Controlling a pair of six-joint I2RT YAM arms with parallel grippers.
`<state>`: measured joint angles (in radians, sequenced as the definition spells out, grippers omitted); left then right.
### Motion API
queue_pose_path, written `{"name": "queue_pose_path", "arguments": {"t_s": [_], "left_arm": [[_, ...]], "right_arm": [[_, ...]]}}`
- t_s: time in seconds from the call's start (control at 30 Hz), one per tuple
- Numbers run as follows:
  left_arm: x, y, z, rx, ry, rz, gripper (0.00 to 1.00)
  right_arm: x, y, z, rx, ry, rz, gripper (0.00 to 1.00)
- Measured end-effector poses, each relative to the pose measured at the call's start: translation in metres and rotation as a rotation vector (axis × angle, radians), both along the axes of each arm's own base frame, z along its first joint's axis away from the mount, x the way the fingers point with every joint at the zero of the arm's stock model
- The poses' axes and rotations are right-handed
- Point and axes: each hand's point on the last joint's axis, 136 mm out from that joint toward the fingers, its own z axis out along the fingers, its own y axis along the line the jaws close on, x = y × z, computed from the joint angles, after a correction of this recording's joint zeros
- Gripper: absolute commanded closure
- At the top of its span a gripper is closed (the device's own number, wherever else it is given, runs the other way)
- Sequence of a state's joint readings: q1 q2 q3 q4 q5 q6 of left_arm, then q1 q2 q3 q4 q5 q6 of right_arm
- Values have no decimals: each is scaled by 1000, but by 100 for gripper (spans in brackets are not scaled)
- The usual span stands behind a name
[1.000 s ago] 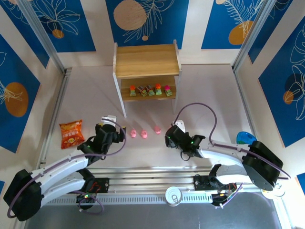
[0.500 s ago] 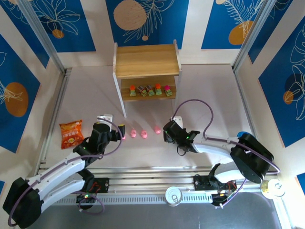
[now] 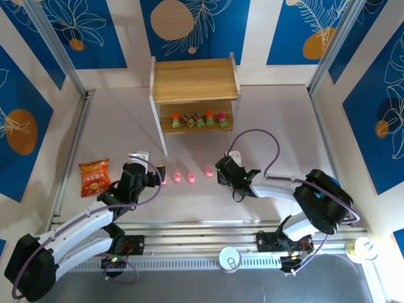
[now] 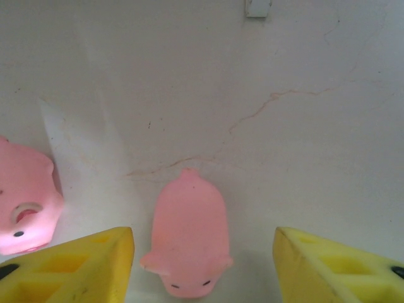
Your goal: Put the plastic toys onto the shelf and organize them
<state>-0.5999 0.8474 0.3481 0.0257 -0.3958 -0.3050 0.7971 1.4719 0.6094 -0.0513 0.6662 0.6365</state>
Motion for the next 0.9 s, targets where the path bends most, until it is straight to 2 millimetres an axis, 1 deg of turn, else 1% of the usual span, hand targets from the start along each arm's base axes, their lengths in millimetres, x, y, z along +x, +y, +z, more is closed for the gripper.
{"name": "queue_pose_path", "arguments": {"t_s": [0.13,0.27,0.43,0.7,0.9], "left_arm": [[0,0,-3,3,9,-2,0],[0,-1,-4,3,15,-5,0],[0,-1,-4,-3,18,-11,0],[0,-2,-7,-1,27,-15,0],[0,-2,-7,-2,27,-14,0]], "right_arm": [[4,2,-2,-5,1,2,48],[6,5,-2,-3,-2,2,49],[10,8,-1,1,-4,4,53],[10,8,-6,-7,6,4,57],[11,8,-6,-6,6,-2,66]]}}
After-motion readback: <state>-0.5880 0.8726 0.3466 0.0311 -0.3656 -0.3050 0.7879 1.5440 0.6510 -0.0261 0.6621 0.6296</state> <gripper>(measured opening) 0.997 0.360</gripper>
